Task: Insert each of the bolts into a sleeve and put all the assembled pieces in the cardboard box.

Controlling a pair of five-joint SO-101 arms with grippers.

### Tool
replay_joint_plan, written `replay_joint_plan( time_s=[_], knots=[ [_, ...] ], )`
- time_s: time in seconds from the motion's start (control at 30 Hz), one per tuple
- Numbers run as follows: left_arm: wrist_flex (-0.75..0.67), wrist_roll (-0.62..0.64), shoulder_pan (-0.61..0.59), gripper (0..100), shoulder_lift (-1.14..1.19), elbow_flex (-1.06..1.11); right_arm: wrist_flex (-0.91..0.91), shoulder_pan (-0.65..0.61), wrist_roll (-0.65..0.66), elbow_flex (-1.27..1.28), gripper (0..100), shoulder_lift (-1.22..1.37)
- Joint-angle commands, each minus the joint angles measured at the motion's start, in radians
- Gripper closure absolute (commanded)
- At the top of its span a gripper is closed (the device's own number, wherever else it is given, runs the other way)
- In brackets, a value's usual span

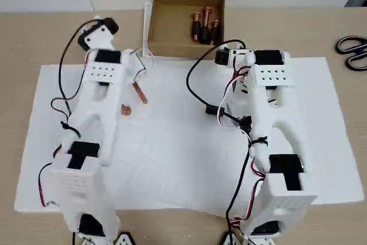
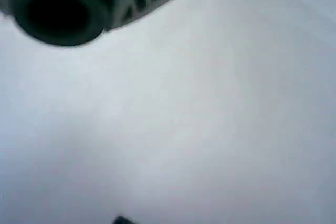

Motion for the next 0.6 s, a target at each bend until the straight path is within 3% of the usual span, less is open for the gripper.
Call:
replay_joint_plan(
  time_s=[0.0,0.1,0.3,0.57],
  knots=[
    [0.258,-0.13,0.005,99,-0.018,-0.229,-0.002,0.004,0.006,-0.008,99.2,-0.065],
    [0.445,-0.348,-0.002,99,-0.011,-0.358,-0.002,0.004,0.006,-0.008,99.2,-0.065],
    [0.448,-0.758,-0.021,99,-0.018,-0.262,-0.001,0.005,0.006,-0.008,99.2,-0.065],
    [0.408,-0.848,0.114,99,-0.011,-0.031,0.001,0.005,0.003,-0.008,99.2,-0.065]
  ],
)
